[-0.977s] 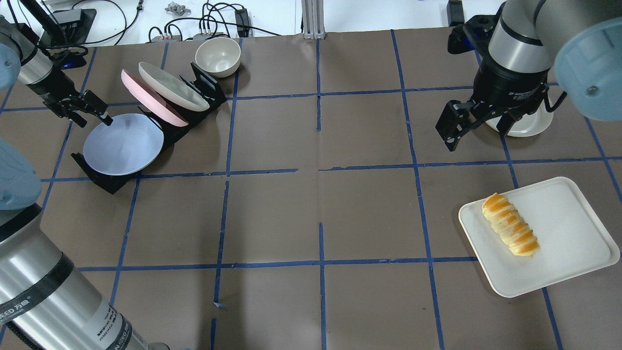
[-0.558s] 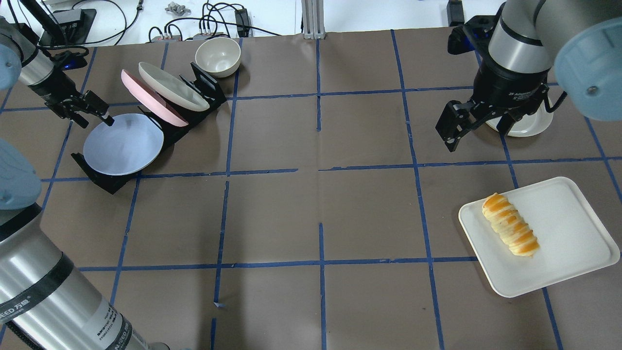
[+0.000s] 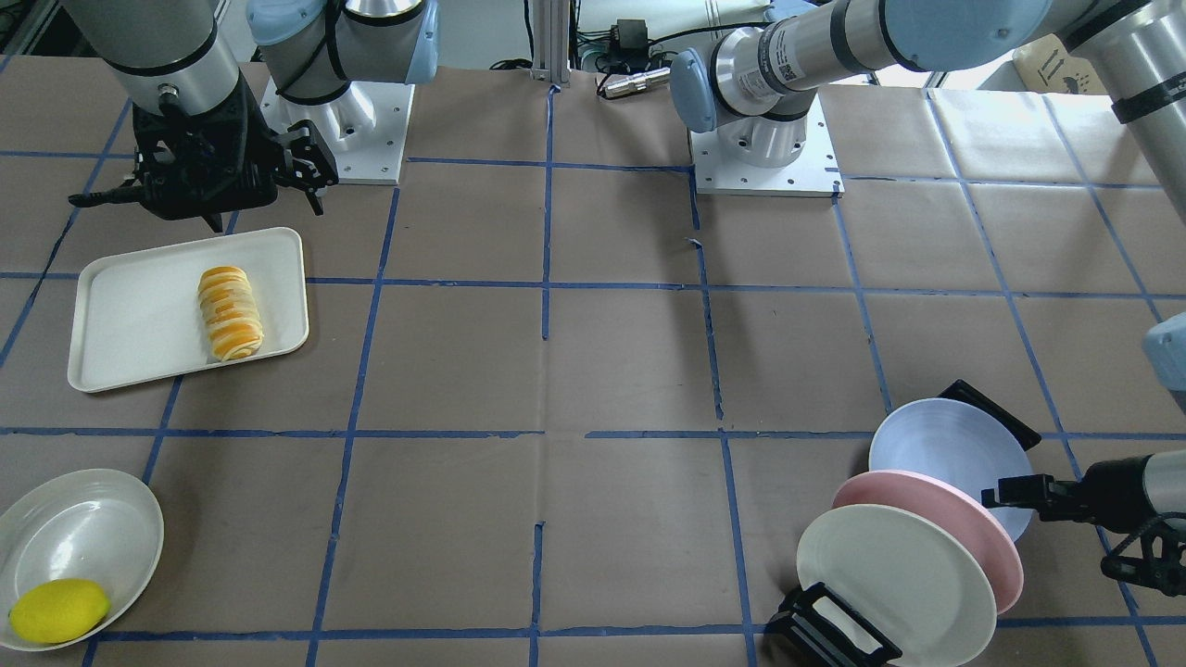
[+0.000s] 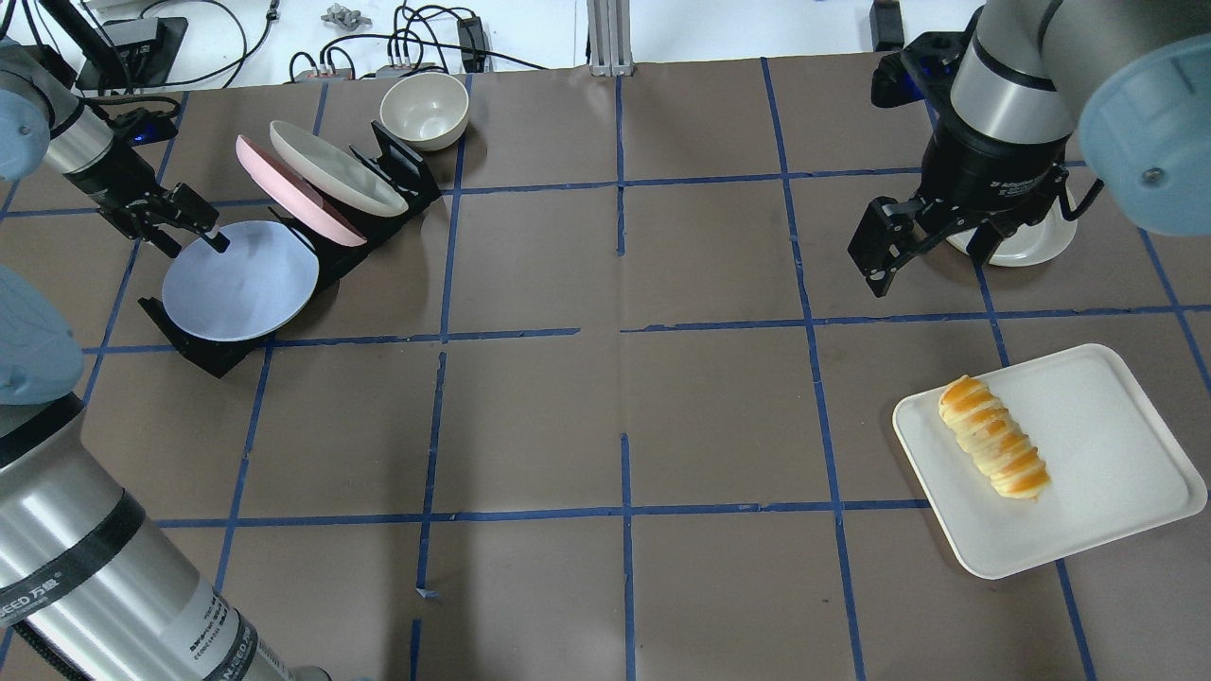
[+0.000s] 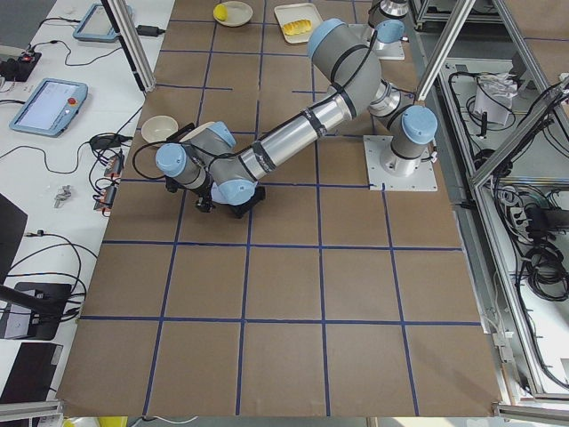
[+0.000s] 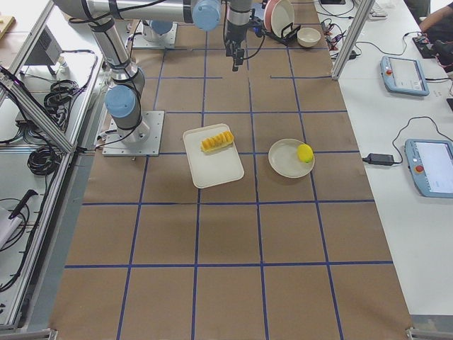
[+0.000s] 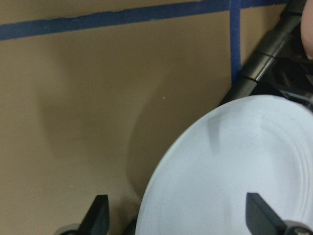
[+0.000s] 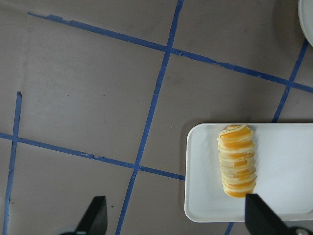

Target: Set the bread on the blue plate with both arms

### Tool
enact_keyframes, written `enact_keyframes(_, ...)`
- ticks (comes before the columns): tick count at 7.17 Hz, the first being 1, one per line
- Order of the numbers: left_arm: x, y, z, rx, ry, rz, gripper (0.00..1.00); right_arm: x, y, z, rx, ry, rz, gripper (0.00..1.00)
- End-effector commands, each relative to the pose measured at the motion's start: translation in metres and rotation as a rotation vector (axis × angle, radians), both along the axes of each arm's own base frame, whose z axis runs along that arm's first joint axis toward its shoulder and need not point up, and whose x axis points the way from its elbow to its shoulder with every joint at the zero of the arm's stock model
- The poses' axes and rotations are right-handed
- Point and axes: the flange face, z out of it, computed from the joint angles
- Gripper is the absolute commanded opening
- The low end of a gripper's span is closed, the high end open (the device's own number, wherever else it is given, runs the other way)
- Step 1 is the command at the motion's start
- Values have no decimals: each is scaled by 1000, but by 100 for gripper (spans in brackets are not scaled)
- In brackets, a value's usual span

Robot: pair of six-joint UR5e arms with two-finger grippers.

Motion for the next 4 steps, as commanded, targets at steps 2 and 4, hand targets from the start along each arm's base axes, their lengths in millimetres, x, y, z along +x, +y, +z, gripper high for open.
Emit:
enact_keyframes(2,-6,6,-10,69,68,25,78,0,0,-1,2,0,0,100)
enact_keyframes(4,5,8,-9,69,67,39,43,0,0,-1,2,0,0,100)
